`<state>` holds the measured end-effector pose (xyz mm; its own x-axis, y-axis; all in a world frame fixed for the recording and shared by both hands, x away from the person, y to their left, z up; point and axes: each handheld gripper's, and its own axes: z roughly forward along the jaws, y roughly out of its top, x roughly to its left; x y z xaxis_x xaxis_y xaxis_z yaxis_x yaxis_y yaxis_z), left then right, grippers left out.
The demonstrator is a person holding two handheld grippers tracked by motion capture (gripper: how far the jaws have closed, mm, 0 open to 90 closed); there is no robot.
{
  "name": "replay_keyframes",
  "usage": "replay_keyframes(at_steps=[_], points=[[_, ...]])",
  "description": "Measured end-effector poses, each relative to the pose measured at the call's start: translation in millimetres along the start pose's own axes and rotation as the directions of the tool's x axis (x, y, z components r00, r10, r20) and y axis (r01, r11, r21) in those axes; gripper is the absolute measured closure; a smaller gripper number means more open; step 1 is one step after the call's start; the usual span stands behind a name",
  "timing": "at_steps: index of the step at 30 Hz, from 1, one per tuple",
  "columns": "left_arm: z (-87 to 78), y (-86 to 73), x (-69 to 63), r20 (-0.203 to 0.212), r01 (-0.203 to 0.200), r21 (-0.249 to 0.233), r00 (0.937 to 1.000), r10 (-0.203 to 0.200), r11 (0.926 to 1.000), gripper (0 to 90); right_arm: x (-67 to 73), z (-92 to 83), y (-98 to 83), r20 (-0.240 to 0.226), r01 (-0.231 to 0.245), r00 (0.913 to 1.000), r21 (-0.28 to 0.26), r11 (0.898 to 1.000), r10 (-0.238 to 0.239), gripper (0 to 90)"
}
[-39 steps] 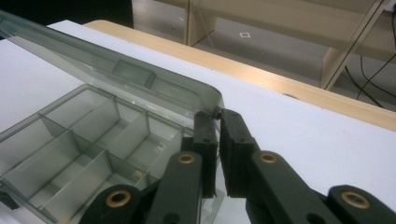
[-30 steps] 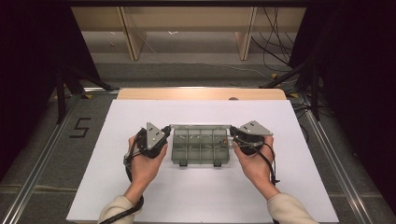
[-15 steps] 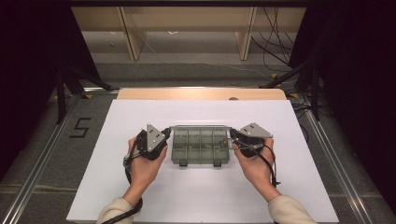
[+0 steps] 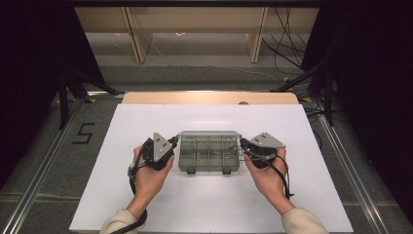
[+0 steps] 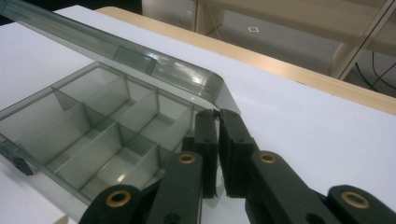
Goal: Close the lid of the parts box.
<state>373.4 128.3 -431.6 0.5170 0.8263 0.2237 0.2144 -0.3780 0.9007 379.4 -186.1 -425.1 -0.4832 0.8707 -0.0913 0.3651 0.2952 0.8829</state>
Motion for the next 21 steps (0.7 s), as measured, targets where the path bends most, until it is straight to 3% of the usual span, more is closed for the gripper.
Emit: replay_keyframes(at_steps=[5, 14, 18, 21], points=[[-1.6, -1.9, -1.4, 0.004, -0.009, 0.008, 0.9999, 0.009, 0.9999, 85.8, -2.6, -4.7, -4.1, -0.014, -0.010, 0.9999, 0.001, 1.000, 0.010, 84.9], [-6.8, -7.1, -3.5, 0.013, 0.008, 0.018, 0.9999, -0.008, 0.9998, 85.0, -12.6, -19.4, -16.2, -0.039, -0.030, 0.9988, -0.011, 0.999, 0.030, 79.3], [-10.4, -9.4, -2.5, 0.016, 0.008, 0.024, 0.9998, -0.008, 0.9997, 81.8, -17.4, -22.4, -16.5, -0.053, -0.040, 0.9979, -0.031, 0.999, 0.039, 75.7], [-13.0, -11.0, 1.8, 0.008, 0.017, 0.027, 0.9998, -0.018, 0.9995, 74.3, -20.0, -22.2, -14.2, -0.055, -0.047, 0.9975, -0.042, 0.998, 0.045, 72.3]])
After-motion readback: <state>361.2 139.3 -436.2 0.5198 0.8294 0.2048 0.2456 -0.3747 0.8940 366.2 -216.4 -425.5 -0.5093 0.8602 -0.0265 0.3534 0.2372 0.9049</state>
